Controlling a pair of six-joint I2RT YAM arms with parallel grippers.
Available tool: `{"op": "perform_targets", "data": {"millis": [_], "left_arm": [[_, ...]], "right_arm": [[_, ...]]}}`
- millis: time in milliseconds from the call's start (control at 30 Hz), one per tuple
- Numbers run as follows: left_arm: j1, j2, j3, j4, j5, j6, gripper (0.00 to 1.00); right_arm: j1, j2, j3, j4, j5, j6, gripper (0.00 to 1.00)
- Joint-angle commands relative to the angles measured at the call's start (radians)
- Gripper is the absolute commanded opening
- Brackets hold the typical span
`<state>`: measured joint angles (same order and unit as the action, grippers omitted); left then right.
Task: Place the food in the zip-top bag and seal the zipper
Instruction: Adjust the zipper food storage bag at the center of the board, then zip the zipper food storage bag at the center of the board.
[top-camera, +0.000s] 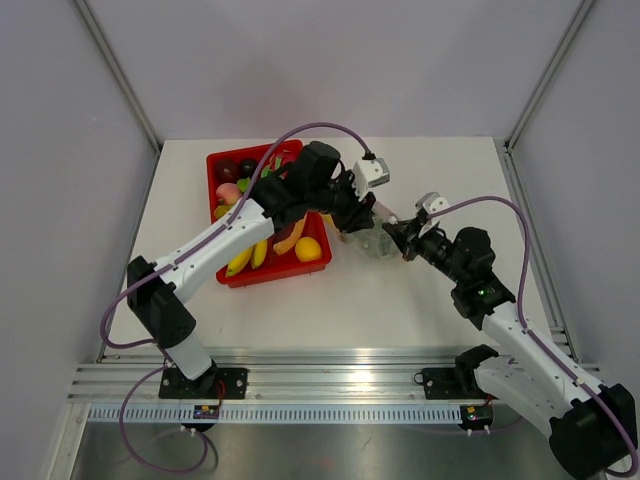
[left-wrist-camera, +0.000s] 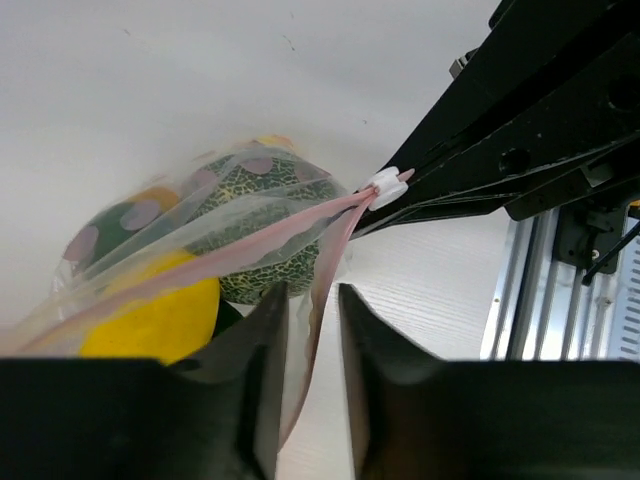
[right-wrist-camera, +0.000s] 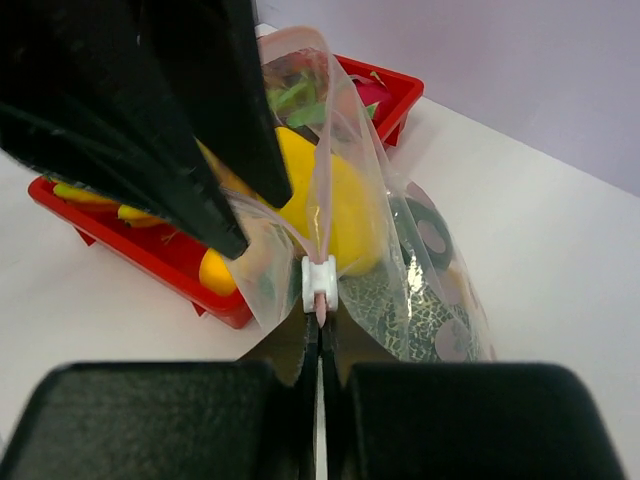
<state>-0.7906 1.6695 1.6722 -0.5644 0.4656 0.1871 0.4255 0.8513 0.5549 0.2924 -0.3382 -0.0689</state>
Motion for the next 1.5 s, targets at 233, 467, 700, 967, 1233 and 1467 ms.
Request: {"op": "perform_targets", "data": {"millis": [233,467,700,967,1233,1467], "left_arm": [[0.064,-0.114,0.095,-0.108,0.105,0.319,0.72],[0.062,-0.051,0.170,-0.098,0.286,0.471,0.68],[0.019,0.012,0.204,-0.138,0.369,0.528,0.67],[-0.021,0.065,0.227,-0.203,0.393,0.577,0.62],[-0.032,0.091,0.231,-0.239,0.400,0.586,0.48],[-0.033,0.096,0.231,-0.241,0.397,0.569,0.28]], "right_arm": [[-0.014,0.014,0.122,-0.084,-0.176,-0.161,0.00],[-0.033,0.018,0.158,-0.142,-0.225,-0.178,0.00],[-0.044,0.029,0.165,-0.156,-0.289,-0.174,0.00],[-0.051,0.037,0.157,-0.148,-0.295,-0.166,0.00],[-0.056,0.037,0.155,-0.150,-0.297,-0.166,0.00],[-0.060,0.034,0.152,-0.144,-0.292,-0.164,0.00]]}}
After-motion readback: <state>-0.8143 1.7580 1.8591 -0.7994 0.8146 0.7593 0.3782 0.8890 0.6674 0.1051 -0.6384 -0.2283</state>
